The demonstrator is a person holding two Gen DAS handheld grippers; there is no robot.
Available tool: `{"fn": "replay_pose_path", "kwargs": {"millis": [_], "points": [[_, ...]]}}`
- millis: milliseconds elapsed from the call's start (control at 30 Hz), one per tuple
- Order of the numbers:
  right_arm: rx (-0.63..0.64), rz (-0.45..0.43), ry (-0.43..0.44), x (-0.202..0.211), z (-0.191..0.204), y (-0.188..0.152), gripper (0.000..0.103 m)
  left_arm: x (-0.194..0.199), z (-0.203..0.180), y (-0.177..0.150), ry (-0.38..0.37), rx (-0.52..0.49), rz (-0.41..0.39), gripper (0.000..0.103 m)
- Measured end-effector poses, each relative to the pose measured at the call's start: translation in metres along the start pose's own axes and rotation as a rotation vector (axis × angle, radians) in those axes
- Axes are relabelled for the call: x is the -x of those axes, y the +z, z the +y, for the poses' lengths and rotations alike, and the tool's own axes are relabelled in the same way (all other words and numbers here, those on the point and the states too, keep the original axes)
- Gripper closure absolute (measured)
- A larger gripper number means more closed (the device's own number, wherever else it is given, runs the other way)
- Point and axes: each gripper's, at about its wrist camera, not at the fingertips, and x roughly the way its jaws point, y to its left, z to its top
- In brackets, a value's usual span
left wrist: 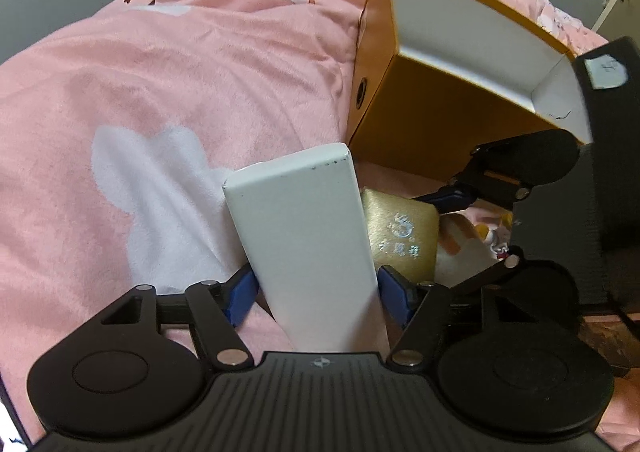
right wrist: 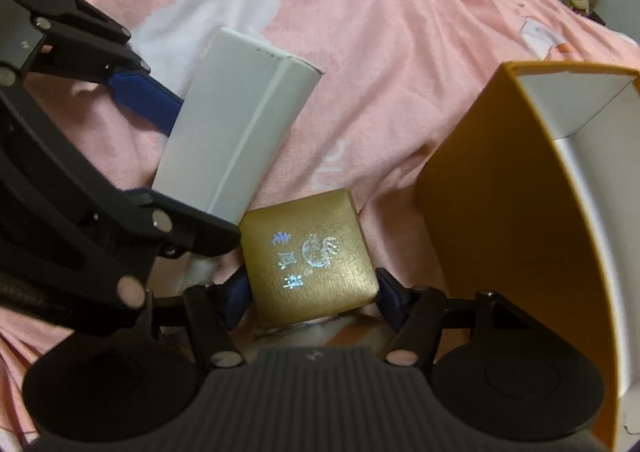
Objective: Organize objects
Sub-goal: 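Carry the white box into the orange box with the left tool while the right tool carries the gold box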
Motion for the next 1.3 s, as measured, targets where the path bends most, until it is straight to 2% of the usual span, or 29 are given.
{"fn": "replay_pose_path", "kwargs": {"millis": [267,467,667,833,933,1067,1200,1300], "points": [[-0.066,-0.079,-0.061,0.042,0.003,-0.002,0.038,0.035,-0.008,0.005,-0.036,-0.043,-0.114,0.028],[-0.078,-0.112,-0.119,0.094,-0.006,-0.014,0.038,0.069,-0.021,0.022,-0.078,-0.103,-0.209,0.028],[-0.127,-0.172,-0.194,0.154,-0.025,-0.020,0.038,0.103,-0.044,0.056,-0.110,-0.214,-0.316,0.028],[-0.194,-0.224,-0.276,0.193,-0.055,-0.019,0.038,0.117,-0.072,0.103,-0.150,-0.306,-0.384,0.028],[-0.242,-0.212,-0.329,0.189,-0.082,-0.016,0.038,0.099,-0.094,0.134,-0.132,-0.348,-0.397,0.028],[-0.358,-0.160,-0.342,0.167,-0.127,-0.026,0.038,0.044,-0.117,0.174,-0.153,-0.356,-0.353,0.028],[-0.488,-0.096,-0.271,0.125,-0.169,-0.039,0.038,-0.013,-0.130,0.193,-0.105,-0.349,-0.323,0.028],[-0.586,-0.067,-0.169,0.095,-0.186,-0.050,0.038,-0.045,-0.129,0.196,-0.080,-0.350,-0.308,0.028]]}}
